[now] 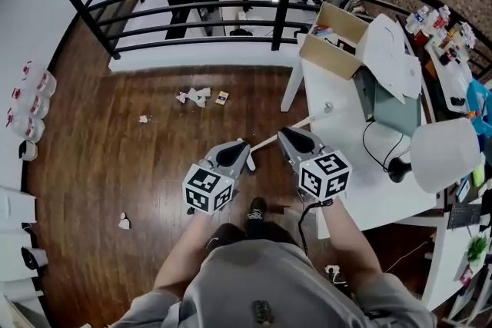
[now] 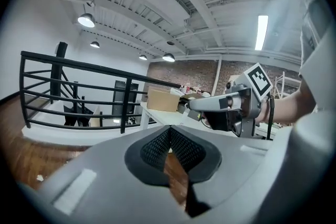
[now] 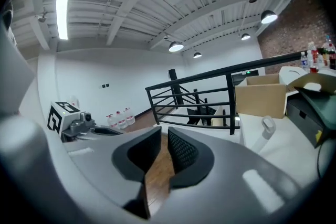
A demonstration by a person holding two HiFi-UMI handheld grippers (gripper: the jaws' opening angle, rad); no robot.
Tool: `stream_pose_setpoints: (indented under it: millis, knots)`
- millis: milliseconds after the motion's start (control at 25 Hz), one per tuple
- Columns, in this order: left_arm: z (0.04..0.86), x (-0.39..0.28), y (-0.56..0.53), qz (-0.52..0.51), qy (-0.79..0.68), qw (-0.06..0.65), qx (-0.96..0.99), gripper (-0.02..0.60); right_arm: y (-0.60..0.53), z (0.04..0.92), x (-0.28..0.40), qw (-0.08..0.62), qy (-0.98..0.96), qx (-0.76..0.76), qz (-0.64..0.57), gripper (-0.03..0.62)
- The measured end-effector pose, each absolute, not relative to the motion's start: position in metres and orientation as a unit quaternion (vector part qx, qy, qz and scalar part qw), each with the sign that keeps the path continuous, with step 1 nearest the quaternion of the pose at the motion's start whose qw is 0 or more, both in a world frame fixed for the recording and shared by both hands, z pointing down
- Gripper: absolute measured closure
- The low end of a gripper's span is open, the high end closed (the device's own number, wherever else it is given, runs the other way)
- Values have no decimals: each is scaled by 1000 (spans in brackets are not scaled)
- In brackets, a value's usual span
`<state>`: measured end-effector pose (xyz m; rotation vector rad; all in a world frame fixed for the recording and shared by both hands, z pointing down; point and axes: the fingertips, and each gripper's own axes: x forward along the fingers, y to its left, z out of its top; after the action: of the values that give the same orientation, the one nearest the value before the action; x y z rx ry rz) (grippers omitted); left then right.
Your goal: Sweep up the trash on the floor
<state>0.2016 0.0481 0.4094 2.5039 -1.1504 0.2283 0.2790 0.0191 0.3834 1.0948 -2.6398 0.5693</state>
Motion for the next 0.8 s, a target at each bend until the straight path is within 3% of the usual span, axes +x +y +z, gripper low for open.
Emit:
stream_pose_setpoints:
  millis: [440,640,800]
  knots:
    - [459,270,-8,118,-335,207,911,577,-25,442,382,158,-827,482,242,530]
    - [484,286,-24,138,-312,212,916,577,-50,473,419,175,-792,521,265,433]
    - [507,289,-19,153,-305,233,911,577,-67,488,427,184,-786,525,269,411]
